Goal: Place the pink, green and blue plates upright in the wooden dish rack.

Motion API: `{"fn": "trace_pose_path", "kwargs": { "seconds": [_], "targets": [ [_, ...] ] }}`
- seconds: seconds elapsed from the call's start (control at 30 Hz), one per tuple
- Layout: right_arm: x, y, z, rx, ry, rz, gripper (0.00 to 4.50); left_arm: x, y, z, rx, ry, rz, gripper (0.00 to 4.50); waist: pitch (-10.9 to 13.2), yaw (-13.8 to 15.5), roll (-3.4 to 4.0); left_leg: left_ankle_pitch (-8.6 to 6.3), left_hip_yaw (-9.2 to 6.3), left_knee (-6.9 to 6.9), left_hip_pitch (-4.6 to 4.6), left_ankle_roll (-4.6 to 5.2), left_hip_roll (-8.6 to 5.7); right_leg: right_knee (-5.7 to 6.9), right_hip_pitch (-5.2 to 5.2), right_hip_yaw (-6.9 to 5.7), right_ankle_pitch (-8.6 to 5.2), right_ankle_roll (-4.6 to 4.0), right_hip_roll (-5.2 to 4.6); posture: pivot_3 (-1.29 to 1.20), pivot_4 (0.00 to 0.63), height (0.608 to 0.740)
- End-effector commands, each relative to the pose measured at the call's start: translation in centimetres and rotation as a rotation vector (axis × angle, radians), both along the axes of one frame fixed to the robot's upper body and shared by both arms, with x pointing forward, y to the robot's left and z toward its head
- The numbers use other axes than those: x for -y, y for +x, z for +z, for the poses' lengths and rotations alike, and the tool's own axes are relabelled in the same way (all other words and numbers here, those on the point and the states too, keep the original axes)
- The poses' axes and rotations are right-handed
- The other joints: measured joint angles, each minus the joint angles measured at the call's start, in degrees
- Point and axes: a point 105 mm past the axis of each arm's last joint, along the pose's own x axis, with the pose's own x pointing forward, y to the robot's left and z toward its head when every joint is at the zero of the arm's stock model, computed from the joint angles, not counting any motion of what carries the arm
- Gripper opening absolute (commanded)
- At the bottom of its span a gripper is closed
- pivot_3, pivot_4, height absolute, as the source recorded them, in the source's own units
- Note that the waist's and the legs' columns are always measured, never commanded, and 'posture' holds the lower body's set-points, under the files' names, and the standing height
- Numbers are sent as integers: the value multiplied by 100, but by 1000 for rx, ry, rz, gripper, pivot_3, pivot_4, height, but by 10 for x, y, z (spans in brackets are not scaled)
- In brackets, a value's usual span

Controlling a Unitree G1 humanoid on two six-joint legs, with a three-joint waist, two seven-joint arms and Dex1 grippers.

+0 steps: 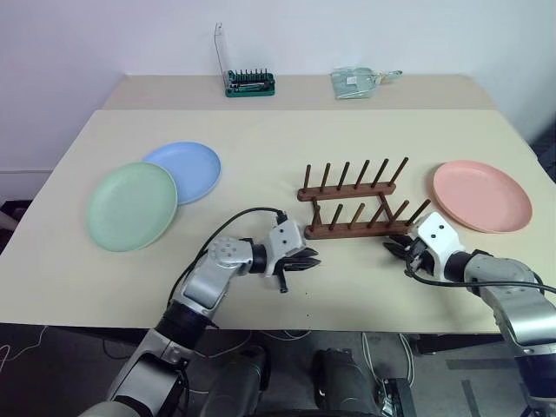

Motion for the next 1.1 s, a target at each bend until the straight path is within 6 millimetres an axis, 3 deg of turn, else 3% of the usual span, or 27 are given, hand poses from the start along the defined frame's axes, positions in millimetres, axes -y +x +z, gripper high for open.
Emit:
{"fn": "trace_pose_path", "kwargs": {
  "seconds": [0.03,0.2,0.33,0.63,0.73,0.8,0.87,0.9,1.03,1.07,1.1],
  "targets": [
    [7,15,-6,19,-53,-58,805,-6,28,-18,22,95,210,753,-3,1,1,-1,0,4,5,0,0,-5,10,-1,-5,18,1,0,150,740],
    [0,39,-8,68,-87,-101,805,-25,67,-21,101,144,469,753,-30,-34,-8,-12,-3,33,12,-14,2,-10,32,-1,7,28,8,0,150,740],
    [-6,50,-11,89,-109,-101,805,-30,78,-22,140,158,509,753,-60,-64,-9,-12,-2,28,22,-14,7,-9,36,0,9,31,15,0,150,740],
    [-2,53,4,131,-105,-96,805,-22,70,-13,131,64,455,753,-77,-63,-9,-13,-2,25,22,-12,7,-10,34,1,10,31,17,0,150,740],
    [-12,41,22,127,16,3,805,-21,58,6,129,-50,406,753,-77,-53,-7,-14,-2,21,13,-7,7,-10,22,2,9,31,16,0,150,740],
    [-30,27,44,121,151,120,1301,-25,46,29,109,-181,364,753,-71,-68,0,-12,-3,20,-2,5,7,-11,6,4,19,13,17,0,150,740],
    [-43,16,60,113,205,215,2022,-42,38,61,114,-320,383,1257,-53,-116,17,-16,-2,20,-16,8,7,-12,-11,12,20,11,17,0,150,740],
    [-49,13,64,101,215,246,2587,-52,37,73,133,-361,406,1654,-46,-125,20,-16,-1,21,-22,9,7,-12,-17,14,20,11,17,0,150,740],
    [-84,-5,66,29,205,443,4497,-117,46,112,237,-415,669,3591,-46,-129,19,-24,-5,26,-24,-3,8,-12,-14,14,14,21,19,0,150,740],
    [-95,-8,65,21,203,495,4500,-142,47,121,253,-430,772,4133,-46,-146,19,-26,-4,24,-19,-6,10,-13,-11,14,5,34,20,0,150,740],
    [-106,-10,65,21,206,541,4500,-170,45,132,277,-453,882,4133,-45,-157,20,-26,-3,22,-18,-7,11,-13,-11,14,5,35,20,0,150,740]
  ]
}}
